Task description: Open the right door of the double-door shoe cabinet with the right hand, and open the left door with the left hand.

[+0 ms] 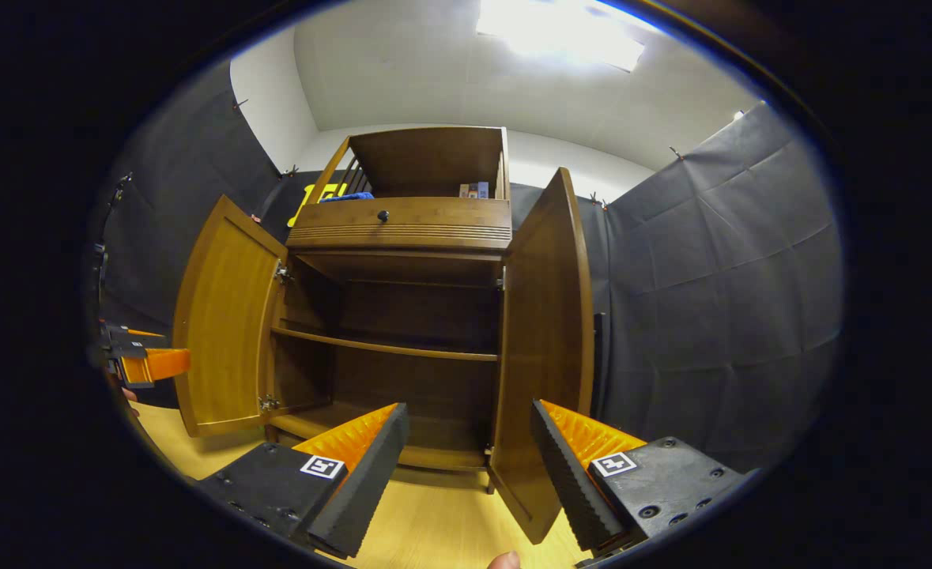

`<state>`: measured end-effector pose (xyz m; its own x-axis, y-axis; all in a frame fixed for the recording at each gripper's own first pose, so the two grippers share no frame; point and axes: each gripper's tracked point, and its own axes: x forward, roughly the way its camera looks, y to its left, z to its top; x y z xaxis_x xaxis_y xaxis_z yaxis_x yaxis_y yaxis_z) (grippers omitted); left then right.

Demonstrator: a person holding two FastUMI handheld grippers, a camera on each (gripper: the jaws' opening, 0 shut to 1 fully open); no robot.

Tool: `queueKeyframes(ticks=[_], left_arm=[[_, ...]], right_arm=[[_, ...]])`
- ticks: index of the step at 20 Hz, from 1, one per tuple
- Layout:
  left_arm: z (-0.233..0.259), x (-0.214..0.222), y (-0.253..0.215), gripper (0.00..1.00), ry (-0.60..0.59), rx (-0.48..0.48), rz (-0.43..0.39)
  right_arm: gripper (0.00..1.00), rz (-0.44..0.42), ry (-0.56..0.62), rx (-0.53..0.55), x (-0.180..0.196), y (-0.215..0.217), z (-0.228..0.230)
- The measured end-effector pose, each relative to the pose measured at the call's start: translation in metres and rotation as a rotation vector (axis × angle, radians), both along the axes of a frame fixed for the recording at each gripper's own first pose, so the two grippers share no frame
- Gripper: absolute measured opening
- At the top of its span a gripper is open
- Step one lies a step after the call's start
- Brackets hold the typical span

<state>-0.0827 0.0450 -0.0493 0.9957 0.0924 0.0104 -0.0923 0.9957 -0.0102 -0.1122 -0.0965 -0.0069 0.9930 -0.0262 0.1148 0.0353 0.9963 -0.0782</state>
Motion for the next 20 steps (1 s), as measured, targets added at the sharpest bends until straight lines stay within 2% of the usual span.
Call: queueKeyframes(ticks=[4, 5, 11, 20], left_arm=[[-0.01, 0.002, -0.016, 0.94, 0.016, 0.014, -0.016], [-0.013, 0.002, -0.017, 0.93, 0.018, 0.017, -0.016], [-0.019, 0.004, -0.023, 0.93, 0.029, 0.021, -0.024], [-0.017, 0.003, -0.022, 0.93, 0.02, 0.008, -0.028]], right_arm=[[0.97, 0.003, 0.008, -0.039, -0.001, 0.009, -0.01], [0.95, 0.002, 0.015, -0.04, -0.001, 0.008, -0.013], [0.98, -0.009, 0.047, -0.011, 0.0, -0.002, -0.021], [0.97, -0.022, 0.051, -0.032, 0.001, -0.005, -0.019]])
